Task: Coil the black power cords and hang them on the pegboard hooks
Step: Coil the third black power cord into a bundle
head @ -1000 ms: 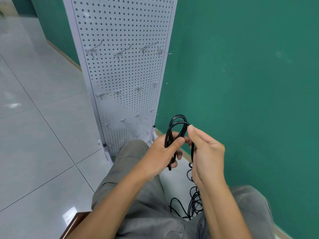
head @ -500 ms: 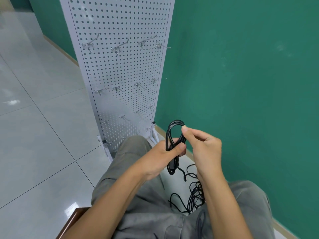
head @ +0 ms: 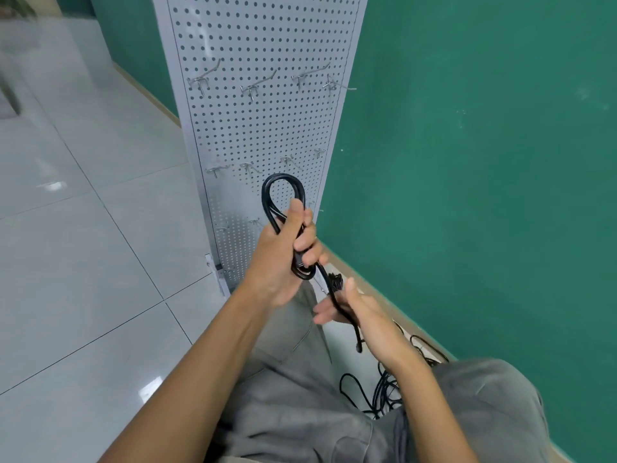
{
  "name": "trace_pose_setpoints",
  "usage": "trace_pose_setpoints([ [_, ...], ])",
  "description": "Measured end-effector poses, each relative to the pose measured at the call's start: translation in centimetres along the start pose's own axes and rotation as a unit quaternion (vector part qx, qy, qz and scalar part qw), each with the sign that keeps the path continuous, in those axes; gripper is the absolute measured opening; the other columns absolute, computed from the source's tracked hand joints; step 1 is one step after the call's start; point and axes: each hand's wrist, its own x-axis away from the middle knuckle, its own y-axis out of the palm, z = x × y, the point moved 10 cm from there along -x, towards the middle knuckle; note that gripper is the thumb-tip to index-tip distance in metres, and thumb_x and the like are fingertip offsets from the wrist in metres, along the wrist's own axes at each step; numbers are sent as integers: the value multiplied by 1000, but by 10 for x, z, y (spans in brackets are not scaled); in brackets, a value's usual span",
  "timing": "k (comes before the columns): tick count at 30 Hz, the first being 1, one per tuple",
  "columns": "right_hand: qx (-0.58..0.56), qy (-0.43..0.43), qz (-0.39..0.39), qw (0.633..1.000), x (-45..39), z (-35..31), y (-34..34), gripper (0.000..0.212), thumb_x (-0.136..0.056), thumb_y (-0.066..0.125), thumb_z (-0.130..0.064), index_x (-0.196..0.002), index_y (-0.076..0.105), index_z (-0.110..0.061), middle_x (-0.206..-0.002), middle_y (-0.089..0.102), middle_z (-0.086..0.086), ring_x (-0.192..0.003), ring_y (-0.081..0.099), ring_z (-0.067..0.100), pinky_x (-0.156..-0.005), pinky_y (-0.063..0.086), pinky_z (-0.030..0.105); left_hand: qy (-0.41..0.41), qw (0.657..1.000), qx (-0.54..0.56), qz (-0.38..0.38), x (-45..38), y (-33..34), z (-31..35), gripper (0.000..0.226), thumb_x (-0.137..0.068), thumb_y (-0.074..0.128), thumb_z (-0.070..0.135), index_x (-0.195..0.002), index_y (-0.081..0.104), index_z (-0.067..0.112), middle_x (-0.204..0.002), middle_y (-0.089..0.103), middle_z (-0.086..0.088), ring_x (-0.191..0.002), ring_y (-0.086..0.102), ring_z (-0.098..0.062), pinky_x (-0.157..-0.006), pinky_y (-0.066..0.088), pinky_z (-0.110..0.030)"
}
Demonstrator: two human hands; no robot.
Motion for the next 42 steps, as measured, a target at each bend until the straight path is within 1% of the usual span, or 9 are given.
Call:
trace_pose_setpoints([
  [7,12,-50,103,993,2,-10,-22,3,-94,71,-9,-92,70,-8,-82,69,22,-59,59,16,-60,46,22,46,989,32,138,-7,-45,20,47,-103,36,59,-82,46,18,-58,35,6,-44,36,-11,-45,42,-25],
  [12,61,-66,102,991,13,-34,-27,11,-87,78,-8,-82,80,-17,-71,73,4,-56,55,5,-61,44,14,78,981,-65,165,-8,-58,23,51,-86,42,68,-86,47,17,-59,43,5,-46,44,-14,-47,43,-27],
  [17,67,-113,90,987,27,-67,-27,13,-89,75,-8,-87,81,-19,-80,78,-1,-81,71,15,-80,55,22,90,966,-204,133,-9,-50,15,53,-84,38,67,-86,46,15,-57,48,10,-46,49,-13,-49,44,-29],
  [21,26,-146,124,981,33,-85,-33,14,-90,73,-3,-88,80,-15,-80,77,-1,-78,71,11,-75,52,18,72,956,-275,72,-5,-32,-12,57,-88,36,65,-95,47,9,-64,49,8,-51,51,-12,-51,45,-27],
  [24,-16,-162,168,972,35,-87,-41,15,-90,73,-2,-85,77,-16,-77,76,1,-72,66,22,-70,52,30,59,946,-318,27,2,-14,-30,62,-90,29,61,-101,51,3,-68,50,1,-52,51,-9,-53,45,-23],
  [27,-64,-166,195,965,36,-86,-47,11,-88,72,5,-83,70,-5,-68,73,-2,-61,64,8,-61,49,19,20,935,-353,-32,10,4,-50,67,-90,17,65,-97,54,10,-63,51,0,-53,52,-13,-52,46,-27],
  [32,-92,-150,270,947,41,-77,-63,27,-78,81,6,-86,56,-1,-73,68,-1,-49,61,9,-52,51,27,-75,926,-354,-105,20,18,-73,74,-89,4,70,-75,49,13,-57,52,7,-51,51,-12,-55,45,-25],
  [36,-99,-143,305,936,44,-72,-73,48,-74,83,9,-95,42,-4,-65,57,-16,-34,51,9,-34,39,22,-149,952,-239,-123,26,25,-93,74,-78,19,83,-75,49,16,-62,50,1,-47,47,-15,-51,38,-26],
  [42,-162,-128,266,942,35,-59,-71,36,-85,75,4,-94,43,-9,-83,48,1,-42,54,13,-47,47,24,-209,957,-112,-165,33,37,-104,77,-78,35,85,-89,47,10,-66,42,0,-51,40,-13,-52,39,-24],
])
